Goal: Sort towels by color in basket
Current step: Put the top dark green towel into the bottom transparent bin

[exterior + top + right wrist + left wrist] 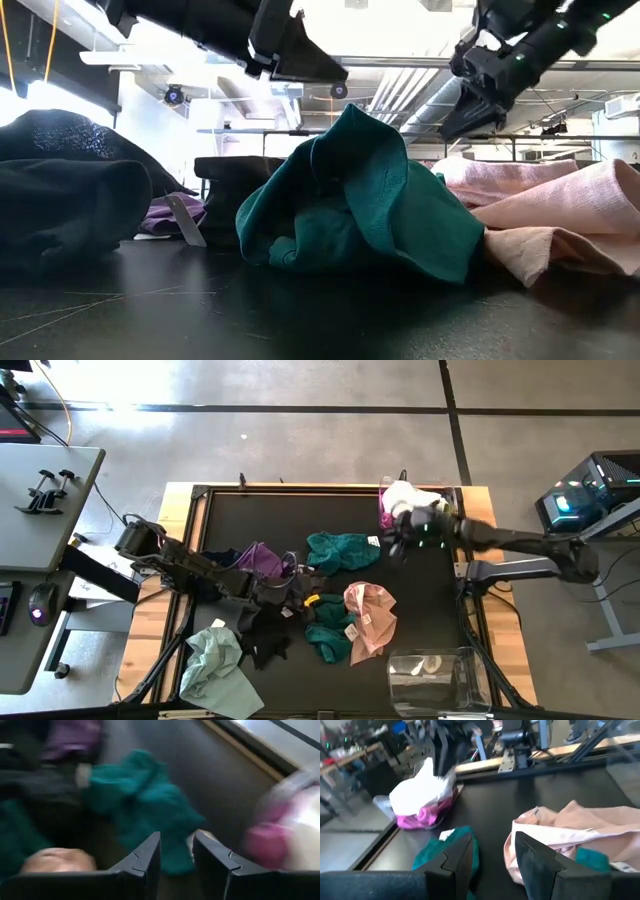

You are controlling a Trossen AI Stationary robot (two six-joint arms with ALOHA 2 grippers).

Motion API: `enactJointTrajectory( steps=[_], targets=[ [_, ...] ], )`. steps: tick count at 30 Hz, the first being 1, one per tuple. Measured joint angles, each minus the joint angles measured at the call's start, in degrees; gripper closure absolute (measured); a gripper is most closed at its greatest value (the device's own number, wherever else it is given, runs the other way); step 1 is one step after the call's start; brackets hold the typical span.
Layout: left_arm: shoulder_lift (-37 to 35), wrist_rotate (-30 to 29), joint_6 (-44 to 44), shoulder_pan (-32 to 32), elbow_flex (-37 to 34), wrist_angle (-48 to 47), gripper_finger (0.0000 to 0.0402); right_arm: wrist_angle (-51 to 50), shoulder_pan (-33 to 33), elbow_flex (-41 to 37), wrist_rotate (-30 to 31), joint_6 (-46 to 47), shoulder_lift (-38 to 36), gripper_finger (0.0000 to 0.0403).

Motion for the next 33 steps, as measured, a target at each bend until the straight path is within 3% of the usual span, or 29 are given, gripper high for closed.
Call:
enactJointTrajectory(
  steps=[7,14,20,27,33],
  targets=[
    [0.0,0.2,1.2,0.2,0.0,4.1,0.0268,27.5,16.4,-10.6,3.1,-0.1,3.7,0.0295],
    [0.0,0.4,0.3,1.6,0.0,4.1,0.0268,35.8,25.2,-11.5,14.2,-6.6,10.7,0.0295],
    [0.0,0.2,-3.8,2.9,0.0,4.1,0.0268,41.4,26.0,-11.5,14.8,-7.3,18.3,0.0295],
    [0.0,0.3,-3.9,3.1,0.0,4.5,0.0268,53.5,22.6,-11.5,15.5,-10.8,28.5,0.0289],
    [0.0,0.3,-5.2,3.2,0.0,4.4,0.0268,52.5,17.3,-6.6,15.9,-11.8,35.2,0.0228]
  ],
)
